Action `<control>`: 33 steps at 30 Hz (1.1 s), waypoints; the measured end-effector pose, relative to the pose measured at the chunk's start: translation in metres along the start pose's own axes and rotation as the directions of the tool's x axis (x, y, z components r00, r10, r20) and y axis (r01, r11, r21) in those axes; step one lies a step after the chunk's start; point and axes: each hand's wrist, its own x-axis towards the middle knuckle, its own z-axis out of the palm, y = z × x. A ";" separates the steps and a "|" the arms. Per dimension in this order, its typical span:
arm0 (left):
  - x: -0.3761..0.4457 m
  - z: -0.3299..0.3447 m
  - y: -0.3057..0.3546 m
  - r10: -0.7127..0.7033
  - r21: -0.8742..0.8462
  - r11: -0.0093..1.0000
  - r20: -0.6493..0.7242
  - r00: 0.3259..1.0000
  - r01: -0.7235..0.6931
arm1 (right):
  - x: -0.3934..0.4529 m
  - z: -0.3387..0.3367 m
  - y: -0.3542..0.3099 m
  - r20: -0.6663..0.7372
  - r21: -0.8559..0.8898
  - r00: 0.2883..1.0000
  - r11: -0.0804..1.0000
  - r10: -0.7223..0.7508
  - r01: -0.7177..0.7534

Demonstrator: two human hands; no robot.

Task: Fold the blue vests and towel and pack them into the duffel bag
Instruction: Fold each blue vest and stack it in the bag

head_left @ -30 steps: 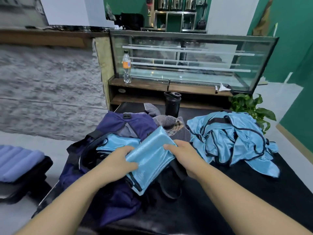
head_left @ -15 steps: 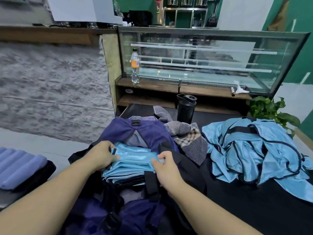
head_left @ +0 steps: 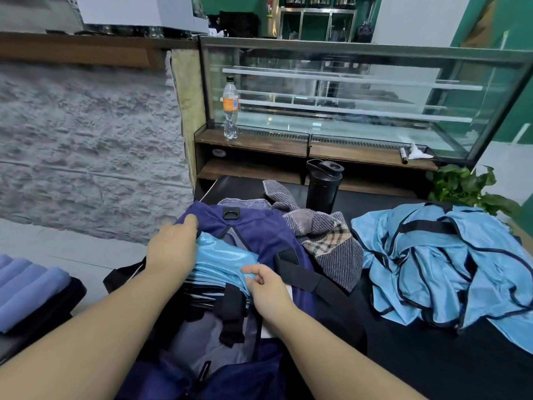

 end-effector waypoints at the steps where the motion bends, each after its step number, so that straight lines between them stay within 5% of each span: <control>1: -0.001 0.001 -0.003 0.010 0.017 1.000 0.002 1.000 -0.010 | 0.001 -0.001 -0.002 0.022 -0.044 1.000 0.999 0.008 -0.007; 3: -0.003 0.004 -0.009 0.009 -0.017 1.000 0.031 0.999 -0.008 | 0.004 -0.003 -0.008 0.037 -0.221 0.999 0.975 -0.002 0.010; 6: -0.009 0.010 -0.023 -0.034 -0.226 0.973 0.044 0.998 0.043 | 0.006 -0.005 -0.018 0.036 -0.648 0.977 0.739 -0.211 0.183; 9: -0.013 0.011 -0.039 -0.090 -0.411 0.905 0.068 0.994 0.110 | 0.003 0.010 -0.034 0.230 -0.621 0.898 0.654 -0.374 0.431; 14: -0.024 0.013 -0.054 0.035 -0.603 0.796 0.129 0.991 0.050 | 0.014 0.042 -0.022 0.452 -0.726 0.864 0.471 -0.222 0.501; 19: -0.032 0.023 -0.073 0.170 -0.470 0.880 0.180 0.969 -0.067 | 0.020 0.052 -0.009 0.444 -0.829 0.886 0.314 -0.135 0.463; 26: -0.041 0.003 -0.064 -0.197 -0.605 0.794 -0.172 0.965 0.054 | 0.024 0.062 -0.013 0.418 -0.889 0.908 0.210 0.004 0.408; 33: -0.060 -0.002 -0.053 -0.001 -0.567 0.822 -0.097 0.995 -0.054 | 0.025 0.071 -0.026 0.410 -0.895 0.910 0.225 0.068 0.386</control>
